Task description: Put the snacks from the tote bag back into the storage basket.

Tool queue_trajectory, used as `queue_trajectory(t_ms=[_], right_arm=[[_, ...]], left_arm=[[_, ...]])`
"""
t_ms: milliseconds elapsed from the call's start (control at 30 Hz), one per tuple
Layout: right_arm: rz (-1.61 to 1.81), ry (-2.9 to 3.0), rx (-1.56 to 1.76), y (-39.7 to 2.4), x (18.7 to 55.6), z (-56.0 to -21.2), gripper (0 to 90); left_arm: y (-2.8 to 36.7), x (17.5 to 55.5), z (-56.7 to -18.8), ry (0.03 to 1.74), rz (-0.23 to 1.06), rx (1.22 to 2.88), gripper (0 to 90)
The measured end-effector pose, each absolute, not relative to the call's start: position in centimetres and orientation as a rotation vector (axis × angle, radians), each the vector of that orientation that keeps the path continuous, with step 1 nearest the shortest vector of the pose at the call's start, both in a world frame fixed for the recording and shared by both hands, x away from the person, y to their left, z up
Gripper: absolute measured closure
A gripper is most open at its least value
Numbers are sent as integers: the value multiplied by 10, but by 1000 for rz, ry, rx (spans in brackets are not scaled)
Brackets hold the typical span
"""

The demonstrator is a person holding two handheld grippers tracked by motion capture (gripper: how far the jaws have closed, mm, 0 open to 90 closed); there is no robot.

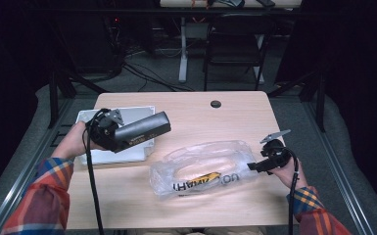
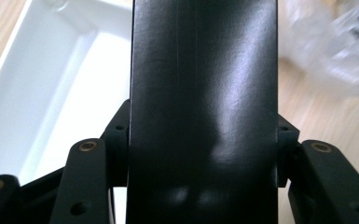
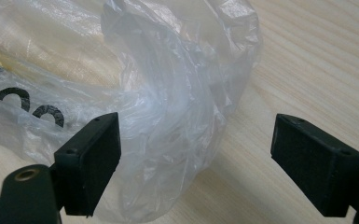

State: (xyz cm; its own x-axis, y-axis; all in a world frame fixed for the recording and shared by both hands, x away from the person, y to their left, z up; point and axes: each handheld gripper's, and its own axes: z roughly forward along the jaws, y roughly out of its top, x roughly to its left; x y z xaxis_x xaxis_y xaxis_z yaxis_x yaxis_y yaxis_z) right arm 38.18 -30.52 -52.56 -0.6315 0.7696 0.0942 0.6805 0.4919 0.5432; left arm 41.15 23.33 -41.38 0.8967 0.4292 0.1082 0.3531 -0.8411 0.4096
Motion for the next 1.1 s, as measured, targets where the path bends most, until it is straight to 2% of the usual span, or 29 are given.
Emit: queue_trajectory(t_ms=[533, 1100], right_arm=[[818, 2565, 1261, -305, 382, -527, 154], [813, 2568, 1256, -305, 382, -527, 154]], left_arm=[[290, 428, -440, 703, 246, 2683, 440], [302, 445, -484, 745, 172, 2724, 440]])
